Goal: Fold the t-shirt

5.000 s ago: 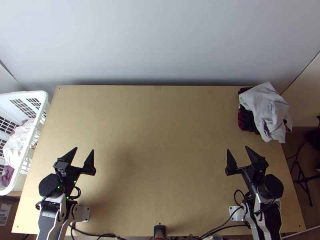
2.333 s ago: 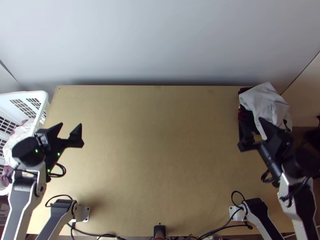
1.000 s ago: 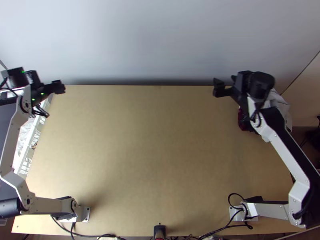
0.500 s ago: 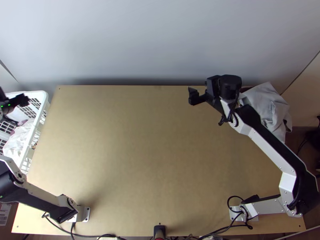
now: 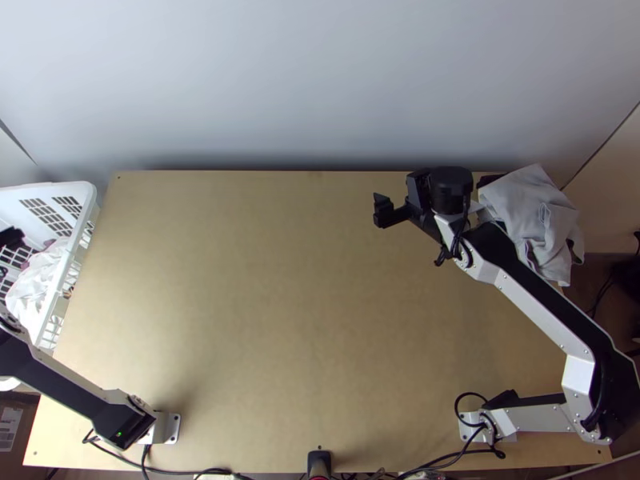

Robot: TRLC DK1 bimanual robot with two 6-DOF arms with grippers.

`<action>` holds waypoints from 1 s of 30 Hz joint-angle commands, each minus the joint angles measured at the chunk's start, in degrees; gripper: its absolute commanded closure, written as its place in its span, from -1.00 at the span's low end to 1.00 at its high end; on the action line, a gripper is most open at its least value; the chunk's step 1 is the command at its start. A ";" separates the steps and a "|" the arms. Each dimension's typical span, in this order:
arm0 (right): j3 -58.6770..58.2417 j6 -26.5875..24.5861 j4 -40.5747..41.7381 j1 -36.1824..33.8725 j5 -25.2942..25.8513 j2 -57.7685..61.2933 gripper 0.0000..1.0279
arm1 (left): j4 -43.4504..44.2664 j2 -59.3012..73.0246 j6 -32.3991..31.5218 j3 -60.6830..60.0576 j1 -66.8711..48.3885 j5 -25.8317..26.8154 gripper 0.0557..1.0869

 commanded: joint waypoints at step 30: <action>-3.80 -0.40 -2.75 0.31 3.17 -2.64 -0.87 | 6.91 26.45 6.93 4.23 6.37 -5.70 -0.90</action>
